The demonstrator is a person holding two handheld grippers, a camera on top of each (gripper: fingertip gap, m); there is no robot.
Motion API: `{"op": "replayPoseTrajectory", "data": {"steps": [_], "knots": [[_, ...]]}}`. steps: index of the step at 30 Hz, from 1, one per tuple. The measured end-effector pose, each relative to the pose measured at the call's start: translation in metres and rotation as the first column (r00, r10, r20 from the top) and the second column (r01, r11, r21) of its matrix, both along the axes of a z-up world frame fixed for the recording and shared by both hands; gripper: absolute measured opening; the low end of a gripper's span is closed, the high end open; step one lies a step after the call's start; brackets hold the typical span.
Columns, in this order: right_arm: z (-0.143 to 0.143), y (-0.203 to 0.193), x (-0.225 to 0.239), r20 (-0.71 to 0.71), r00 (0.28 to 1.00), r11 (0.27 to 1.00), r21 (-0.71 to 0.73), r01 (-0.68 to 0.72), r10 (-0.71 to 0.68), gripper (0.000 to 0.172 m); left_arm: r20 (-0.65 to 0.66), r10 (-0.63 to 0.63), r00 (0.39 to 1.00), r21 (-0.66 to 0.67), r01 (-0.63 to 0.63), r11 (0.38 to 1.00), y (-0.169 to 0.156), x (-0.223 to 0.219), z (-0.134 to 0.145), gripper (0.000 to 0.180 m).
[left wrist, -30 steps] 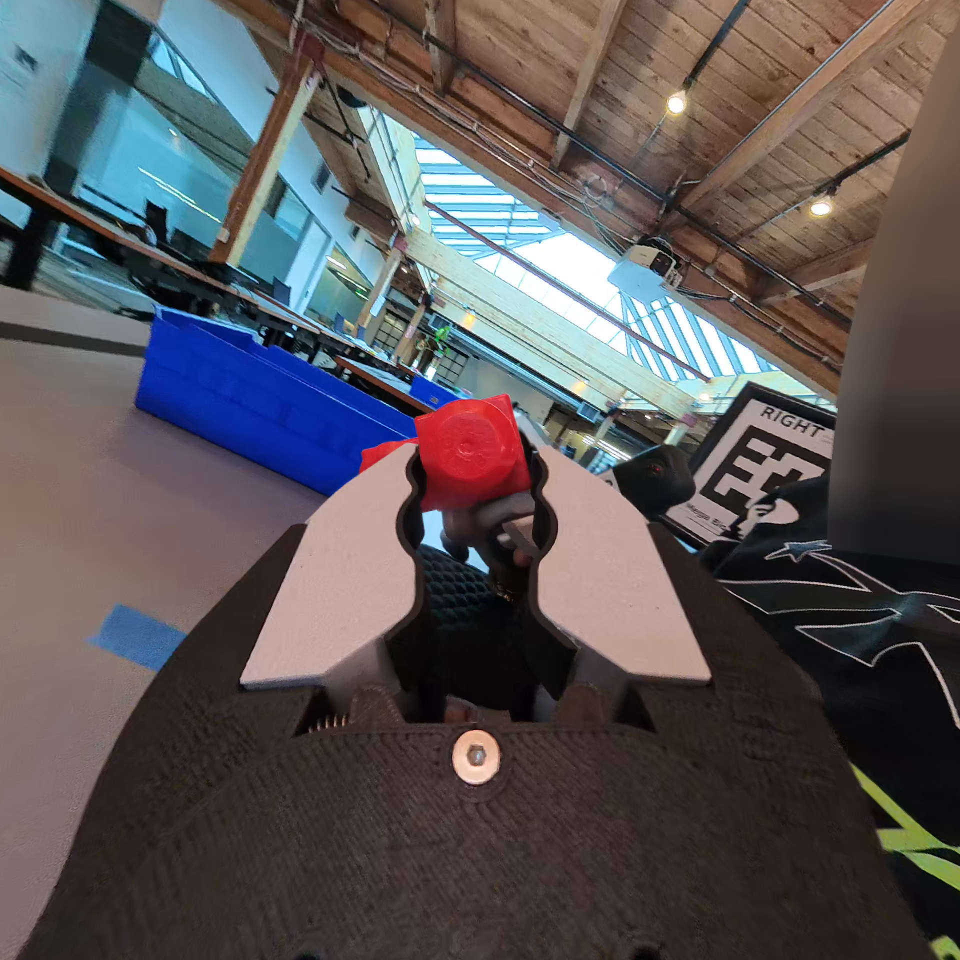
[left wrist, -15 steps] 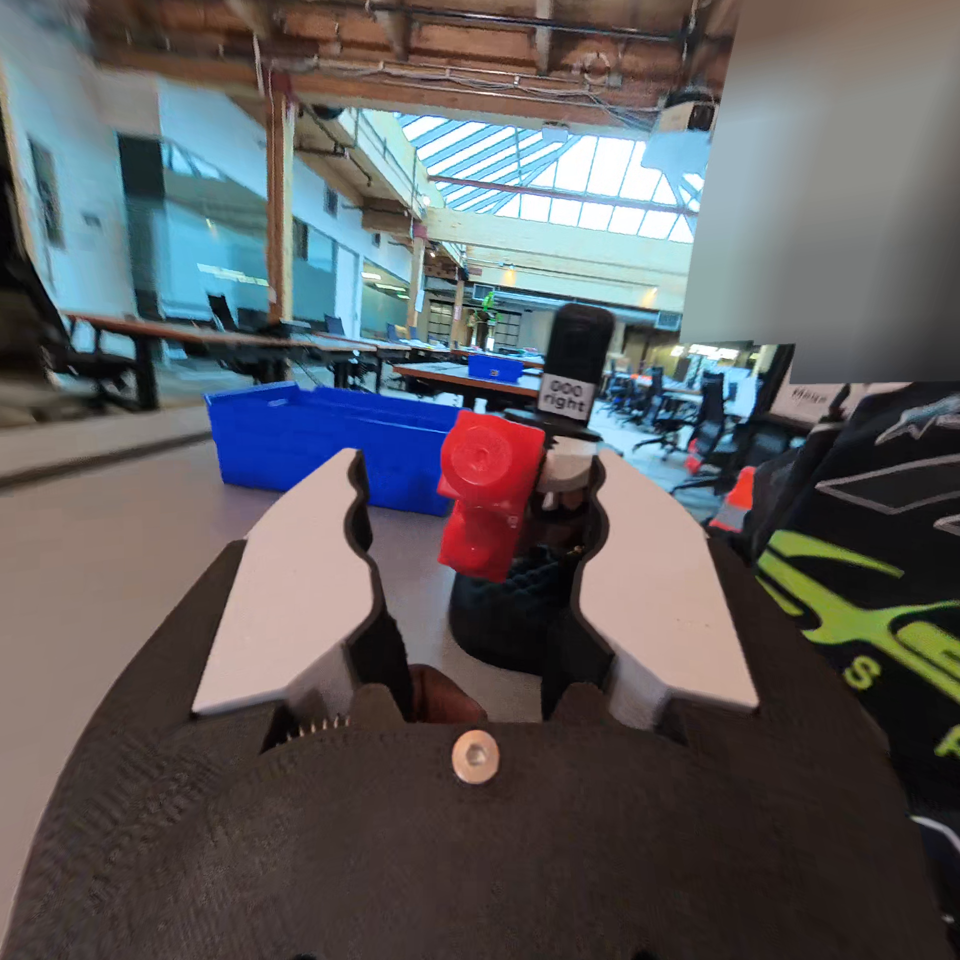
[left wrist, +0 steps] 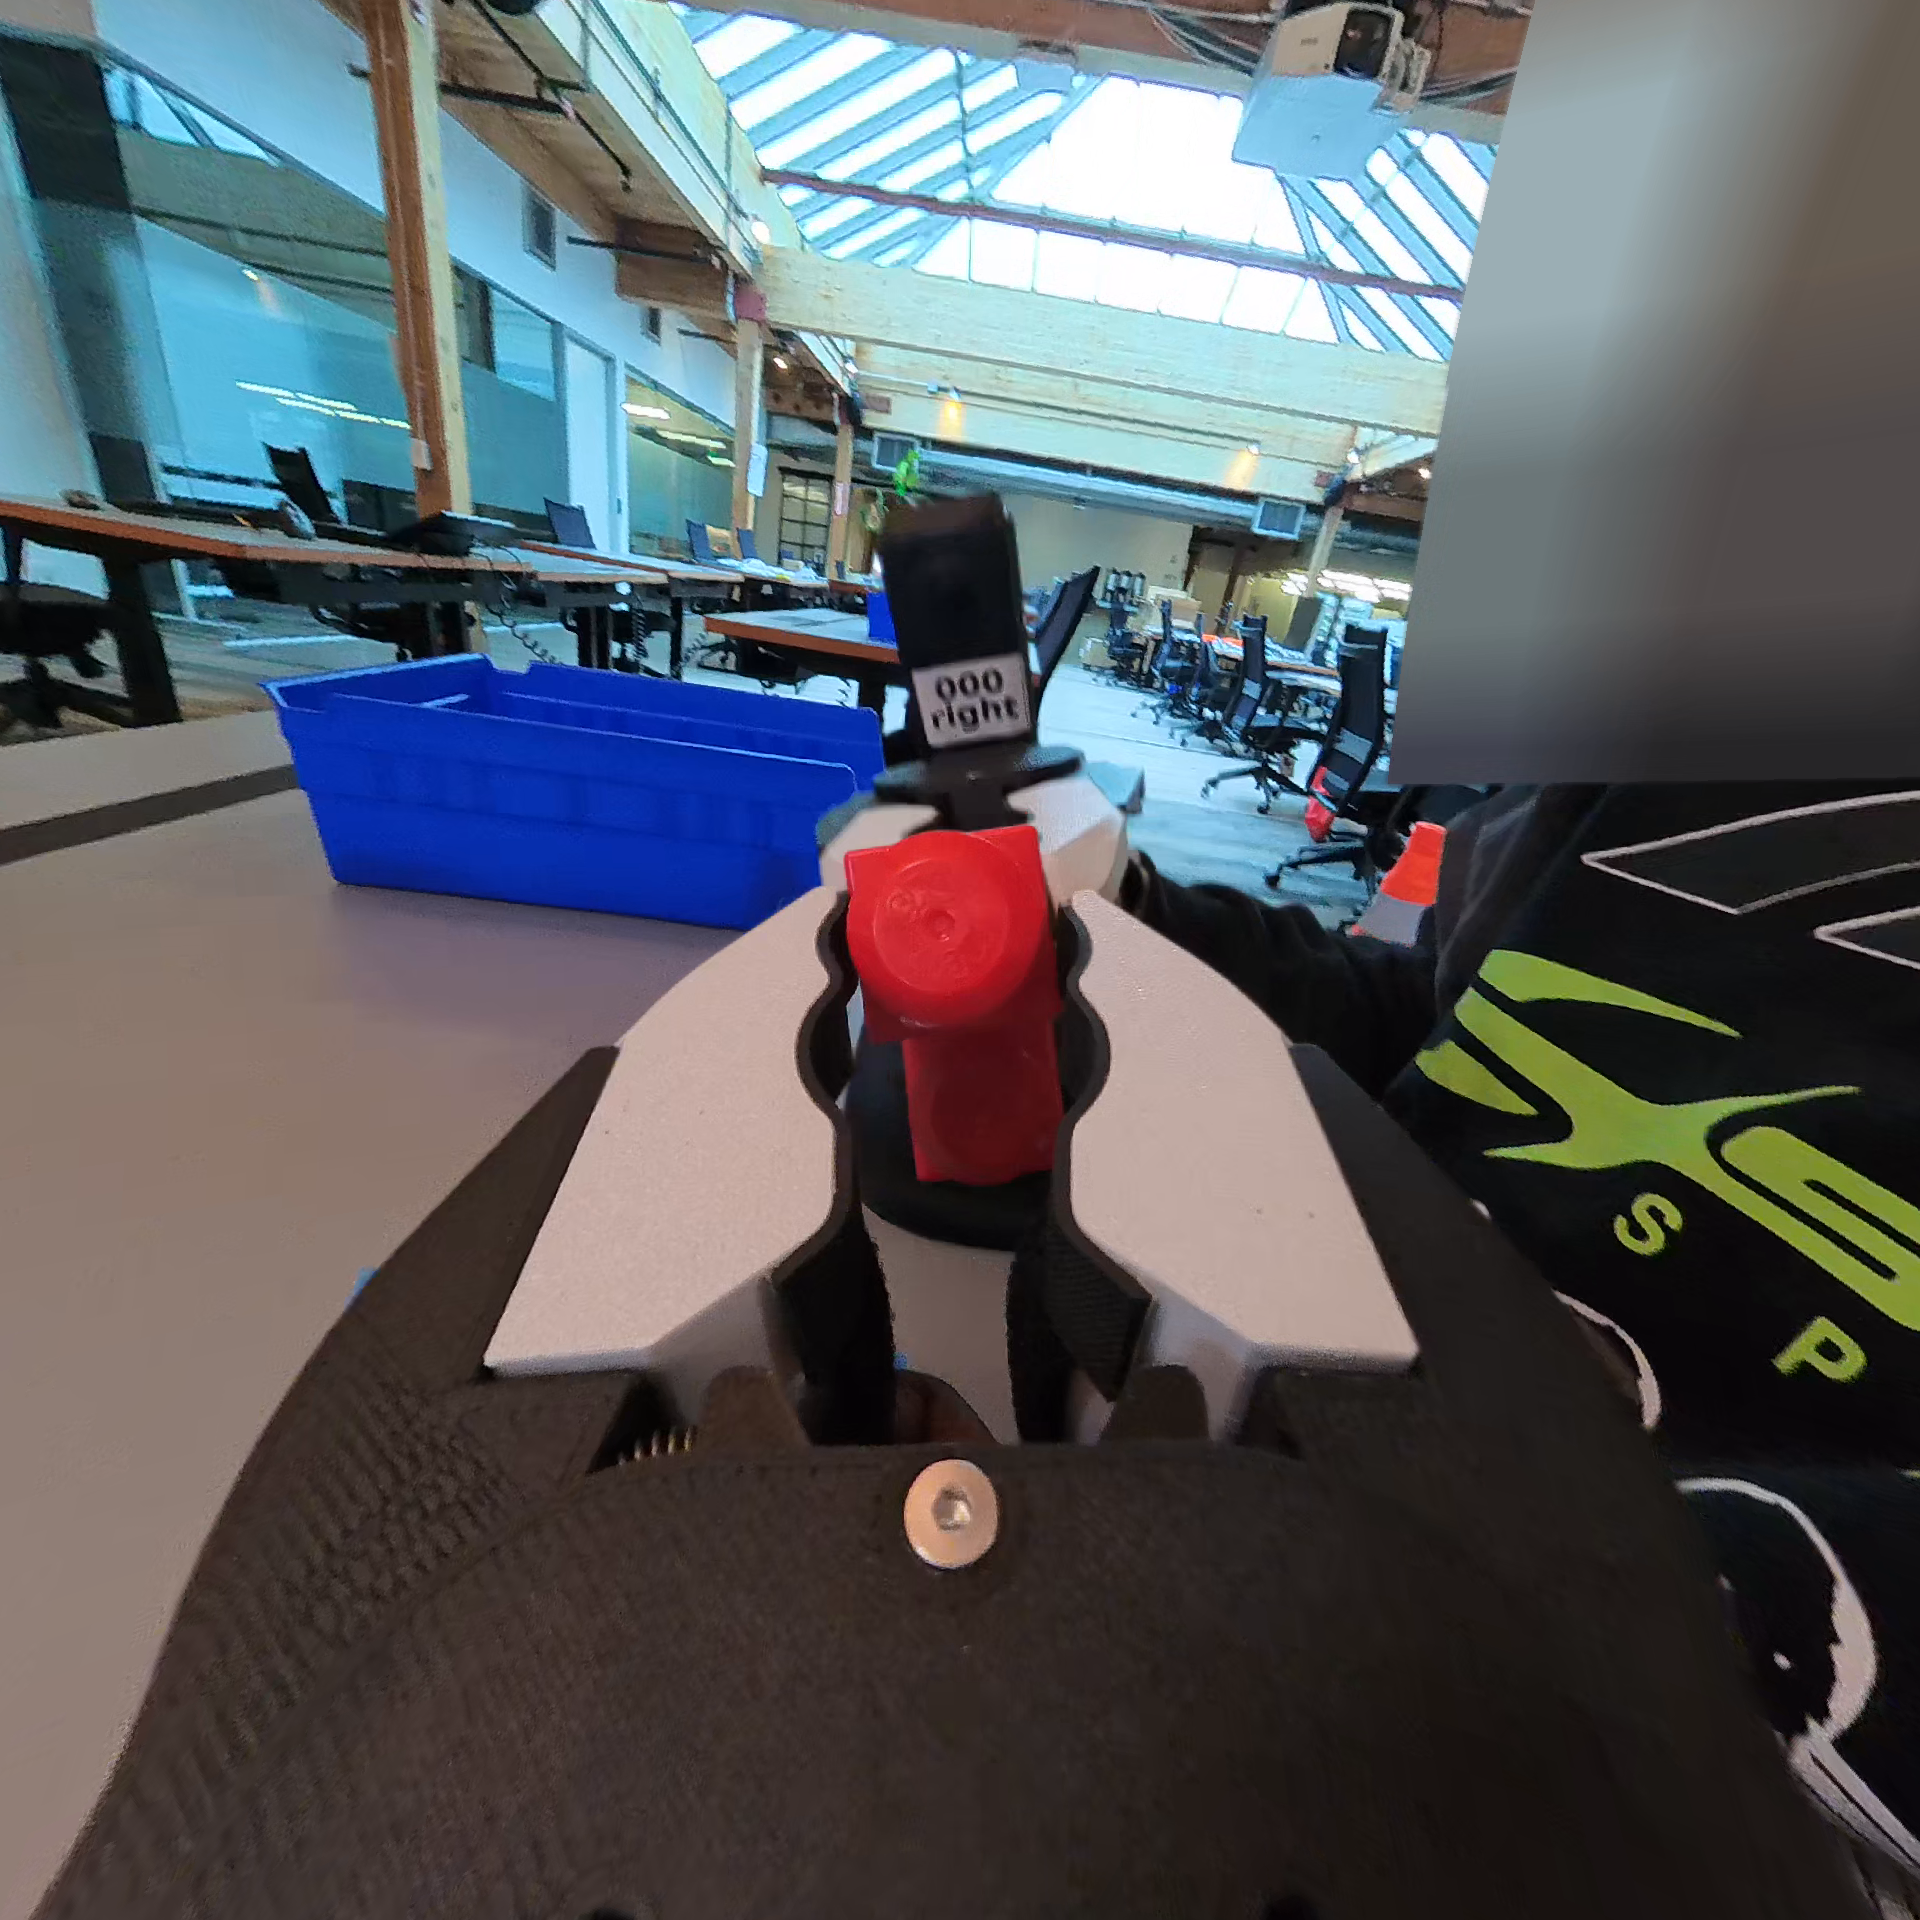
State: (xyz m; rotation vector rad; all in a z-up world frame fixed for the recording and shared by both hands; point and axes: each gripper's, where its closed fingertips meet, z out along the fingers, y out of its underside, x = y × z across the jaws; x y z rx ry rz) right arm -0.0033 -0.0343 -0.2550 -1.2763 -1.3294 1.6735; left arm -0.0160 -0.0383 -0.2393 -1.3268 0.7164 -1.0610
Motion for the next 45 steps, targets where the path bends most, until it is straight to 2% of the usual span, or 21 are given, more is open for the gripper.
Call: {"op": "replayPoseTrajectory", "data": {"steps": [2, 5, 8, 13, 20, 21, 22, 23, 24, 26, 28, 32, 35, 38, 40, 43, 45], "knots": [[0.001, -0.001, 0.003, 0.046, 0.999, 0.998, 0.053, -0.022, 0.020, 0.044, -0.047, -0.031, 0.998, -0.008, 0.031, 1.000, -0.004, 0.005, -0.006, 0.036], [-0.007, -0.009, 0.008, 0.188, 0.980, 0.980, 0.169, -0.100, 0.067, 0.041, -0.107, -0.064, 0.992, -0.008, 0.064, 0.998, -0.008, 0.014, -0.014, 0.036], [-0.019, -0.012, 0.008, 0.300, 0.952, 0.956, 0.254, -0.145, 0.065, 0.037, -0.094, -0.072, 0.993, -0.012, 0.071, 0.997, -0.009, 0.013, -0.013, 0.037], [-0.027, -0.013, 0.006, 0.371, 0.927, 0.933, 0.312, -0.178, 0.053, 0.036, -0.087, -0.078, 0.993, -0.014, 0.077, 0.997, -0.010, 0.012, -0.012, 0.036], [-0.024, -0.017, 0.004, 0.361, 0.932, 0.946, 0.290, -0.147, 0.035, 0.036, -0.009, -0.080, 0.997, 0.007, 0.080, 0.997, -0.012, 0.009, -0.001, 0.036], [-0.024, -0.016, 0.004, 0.362, 0.932, 0.947, 0.287, -0.143, 0.031, 0.036, 0.021, -0.077, 0.997, 0.014, 0.077, 0.997, -0.012, 0.006, 0.003, 0.036], [-0.031, -0.014, 0.007, 0.392, 0.920, 0.943, 0.300, -0.144, 0.016, 0.036, 0.108, -0.061, 0.992, 0.028, 0.058, 0.998, -0.011, -0.004, 0.015, 0.036], [-0.040, -0.009, 0.011, 0.425, 0.905, 0.935, 0.329, -0.133, -0.021, 0.036, 0.204, -0.045, 0.978, 0.034, 0.039, 0.999, -0.009, -0.019, 0.027, 0.036], [-0.041, -0.006, 0.014, 0.413, 0.910, 0.938, 0.328, -0.108, -0.040, 0.036, 0.235, -0.013, 0.972, 0.026, 0.007, 1.000, -0.006, -0.031, 0.029, 0.036], [-0.025, -0.007, 0.018, 0.327, 0.945, 0.972, 0.229, -0.059, -0.020, 0.036, 0.208, 0.066, 0.976, 0.010, -0.069, 0.998, 0.002, -0.041, 0.023, 0.036], [-0.019, 0.009, 0.026, 0.299, 0.946, 0.967, 0.248, 0.049, -0.125, 0.036, 0.189, 0.080, 0.979, -0.011, -0.079, 0.997, 0.006, -0.037, 0.019, 0.036], [-0.004, 0.047, 0.053, 0.255, 0.903, 0.919, 0.286, 0.272, -0.347, 0.036, 0.061, 0.158, 0.986, -0.006, -0.158, 0.987, 0.016, -0.031, 0.005, 0.036], [0.019, 0.097, 0.091, 0.193, 0.784, 0.792, 0.328, 0.515, -0.590, 0.036, 0.026, 0.221, 0.975, -0.007, -0.221, 0.975, 0.022, -0.034, 0.000, 0.036], [0.043, 0.158, 0.141, 0.156, 0.579, 0.588, 0.390, 0.708, -0.800, 0.036, 0.009, 0.253, 0.967, -0.019, -0.253, 0.967, 0.027, -0.037, -0.003, 0.036], [0.051, 0.197, 0.171, 0.167, 0.456, 0.483, 0.406, 0.776, -0.874, 0.036, 0.003, 0.257, 0.966, -0.023, -0.257, 0.966, 0.028, -0.036, -0.004, 0.036], [0.048, 0.258, 0.207, 0.214, 0.293, 0.359, 0.429, 0.829, -0.932, 0.036, 0.003, 0.263, 0.965, -0.029, -0.262, 0.965, 0.029, -0.037, -0.005, 0.036], [0.032, 0.296, 0.221, 0.287, 0.229, 0.338, 0.423, 0.841, -0.930, 0.036, 0.004, 0.266, 0.964, -0.028, -0.266, 0.964, 0.029, -0.037, -0.005, 0.036]]}}
